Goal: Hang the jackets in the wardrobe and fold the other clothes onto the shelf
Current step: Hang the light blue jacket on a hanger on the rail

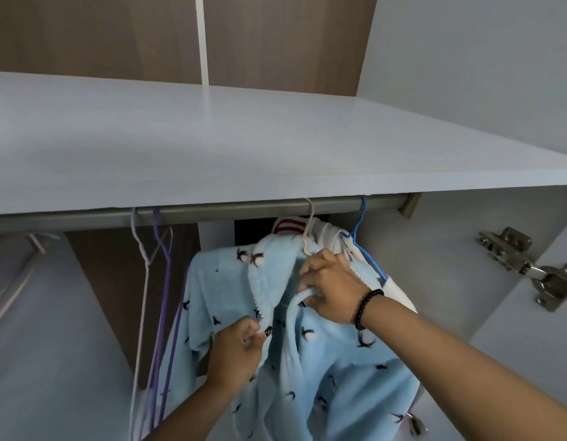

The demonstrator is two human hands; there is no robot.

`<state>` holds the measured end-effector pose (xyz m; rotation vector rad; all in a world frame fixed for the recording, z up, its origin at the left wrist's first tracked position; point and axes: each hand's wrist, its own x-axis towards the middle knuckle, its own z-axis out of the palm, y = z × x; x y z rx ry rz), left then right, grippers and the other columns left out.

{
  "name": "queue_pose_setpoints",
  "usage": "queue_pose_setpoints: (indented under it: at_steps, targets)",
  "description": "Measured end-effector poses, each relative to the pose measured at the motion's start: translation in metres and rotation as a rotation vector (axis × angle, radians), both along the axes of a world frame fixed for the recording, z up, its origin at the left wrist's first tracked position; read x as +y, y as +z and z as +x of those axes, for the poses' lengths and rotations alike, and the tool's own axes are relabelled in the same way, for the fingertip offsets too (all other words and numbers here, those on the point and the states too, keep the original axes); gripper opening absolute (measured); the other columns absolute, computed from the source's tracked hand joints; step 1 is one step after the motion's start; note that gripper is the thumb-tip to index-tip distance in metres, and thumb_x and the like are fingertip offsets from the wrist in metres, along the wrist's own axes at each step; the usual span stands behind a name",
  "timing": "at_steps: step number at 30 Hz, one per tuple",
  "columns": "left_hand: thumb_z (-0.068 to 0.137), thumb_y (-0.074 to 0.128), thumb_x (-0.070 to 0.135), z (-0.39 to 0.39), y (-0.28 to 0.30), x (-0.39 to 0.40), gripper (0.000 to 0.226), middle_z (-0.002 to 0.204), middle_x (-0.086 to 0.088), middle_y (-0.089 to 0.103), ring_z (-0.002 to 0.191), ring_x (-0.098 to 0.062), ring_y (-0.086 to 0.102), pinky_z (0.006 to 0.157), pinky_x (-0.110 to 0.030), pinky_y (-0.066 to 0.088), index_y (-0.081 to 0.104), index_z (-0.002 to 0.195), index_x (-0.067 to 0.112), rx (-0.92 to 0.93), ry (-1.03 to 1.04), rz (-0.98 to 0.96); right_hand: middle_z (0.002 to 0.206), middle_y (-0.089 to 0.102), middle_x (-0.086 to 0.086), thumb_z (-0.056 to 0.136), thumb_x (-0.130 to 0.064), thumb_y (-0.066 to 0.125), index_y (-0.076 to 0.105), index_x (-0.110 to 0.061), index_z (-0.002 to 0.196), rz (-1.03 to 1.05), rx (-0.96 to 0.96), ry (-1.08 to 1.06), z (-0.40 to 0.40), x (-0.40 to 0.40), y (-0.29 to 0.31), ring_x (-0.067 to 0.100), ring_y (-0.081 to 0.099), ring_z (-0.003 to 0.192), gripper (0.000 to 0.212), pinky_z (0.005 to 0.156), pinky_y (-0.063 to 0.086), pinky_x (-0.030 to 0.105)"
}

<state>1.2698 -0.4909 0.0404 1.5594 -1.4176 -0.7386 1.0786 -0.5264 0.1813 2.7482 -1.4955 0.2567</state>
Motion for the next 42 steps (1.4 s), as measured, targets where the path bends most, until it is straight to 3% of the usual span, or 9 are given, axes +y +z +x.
queue_pose_setpoints:
  at_steps: [4,8,11,15,21,27,31,39,42]
  targets:
    - [0.078,0.077,0.009,-0.012,0.027,0.007,0.020,0.076,0.009,0.065,0.074,0.001,0.061,0.065,-0.008,0.043,0.065,0.069,0.022,0.078,0.007,-0.122,0.091,0.060,0.002,0.091,-0.029,0.050,0.061,-0.016,0.099,0.259,0.019,-0.090,0.012,-0.004,0.007,0.021,0.045,0.090,0.019,0.092,0.026,0.032]
    - [0.079,0.077,0.013,-0.010,0.055,0.012,0.010,0.085,-0.003,0.069,0.080,-0.011,0.065,0.074,-0.024,0.051,0.067,0.078,0.011,0.376,0.016,-0.091,0.108,0.062,0.006,0.095,-0.030,0.045,0.059,-0.014,0.109,0.350,-0.021,-0.144,0.016,-0.008,0.006,0.024,0.051,0.106,0.026,0.096,0.030,0.033]
    - [0.081,0.075,0.011,-0.006,0.072,0.014,0.005,0.082,-0.008,0.072,0.078,-0.014,0.065,0.076,-0.029,0.051,0.071,0.082,0.009,0.516,-0.070,-0.032,0.100,0.063,0.005,0.094,-0.028,0.048,0.061,-0.009,0.100,0.412,-0.091,-0.150,0.018,-0.012,0.006,0.022,0.055,0.097,0.024,0.088,0.040,0.031]
    - [0.079,0.076,0.006,-0.003,0.080,0.009,0.006,0.070,0.004,0.063,0.064,-0.001,0.055,0.062,-0.011,0.042,0.072,0.075,0.010,0.368,-0.119,-0.052,0.087,0.062,-0.003,0.091,-0.021,0.057,0.066,-0.011,0.091,0.550,-0.282,-0.094,0.023,-0.013,0.004,0.010,0.055,0.082,0.013,0.070,0.043,0.022]
    - [0.069,0.083,-0.001,0.006,0.073,0.004,0.016,0.066,0.004,0.059,0.062,0.001,0.057,0.064,-0.012,0.045,0.075,0.072,0.013,0.301,-0.078,-0.140,0.066,0.055,-0.007,0.091,-0.017,0.059,0.066,0.000,0.089,0.618,-0.406,-0.071,0.024,-0.016,0.000,-0.001,0.046,0.055,0.018,0.055,0.038,0.014]
    - [0.065,0.085,-0.001,0.006,0.071,0.001,0.029,0.065,0.001,0.064,0.060,0.001,0.059,0.063,-0.012,0.045,0.074,0.069,0.025,0.184,-0.079,-0.231,0.067,0.060,-0.012,0.091,-0.016,0.061,0.065,-0.020,0.075,0.649,-0.463,-0.029,0.024,-0.016,-0.003,0.000,0.052,0.061,0.017,0.061,0.044,0.018]
    - [0.064,0.087,0.003,0.008,0.074,-0.003,0.025,0.069,0.004,0.060,0.065,-0.002,0.059,0.062,-0.015,0.044,0.071,0.068,0.022,0.133,-0.098,-0.228,0.085,0.067,0.011,0.091,-0.015,0.060,0.068,-0.003,0.092,0.623,-0.475,-0.032,0.023,-0.015,-0.003,0.010,0.057,0.075,0.015,0.072,0.049,0.028]
    - [0.065,0.086,0.005,0.015,0.081,-0.014,0.019,0.084,-0.002,0.067,0.080,-0.012,0.066,0.065,-0.025,0.053,0.070,0.074,0.011,0.138,-0.222,-0.196,0.102,0.070,0.014,0.091,-0.012,0.060,0.070,-0.004,0.099,0.601,-0.491,-0.020,0.024,-0.013,-0.002,0.012,0.060,0.085,0.015,0.084,0.052,0.034]
    - [0.069,0.084,0.009,0.019,0.084,-0.014,0.019,0.079,0.006,0.068,0.075,-0.006,0.065,0.062,-0.020,0.053,0.068,0.076,0.016,0.053,-0.282,-0.230,0.099,0.071,0.007,0.089,-0.015,0.063,0.071,-0.009,0.099,0.553,-0.482,-0.018,0.025,-0.012,-0.004,0.015,0.064,0.089,0.014,0.084,0.052,0.030]
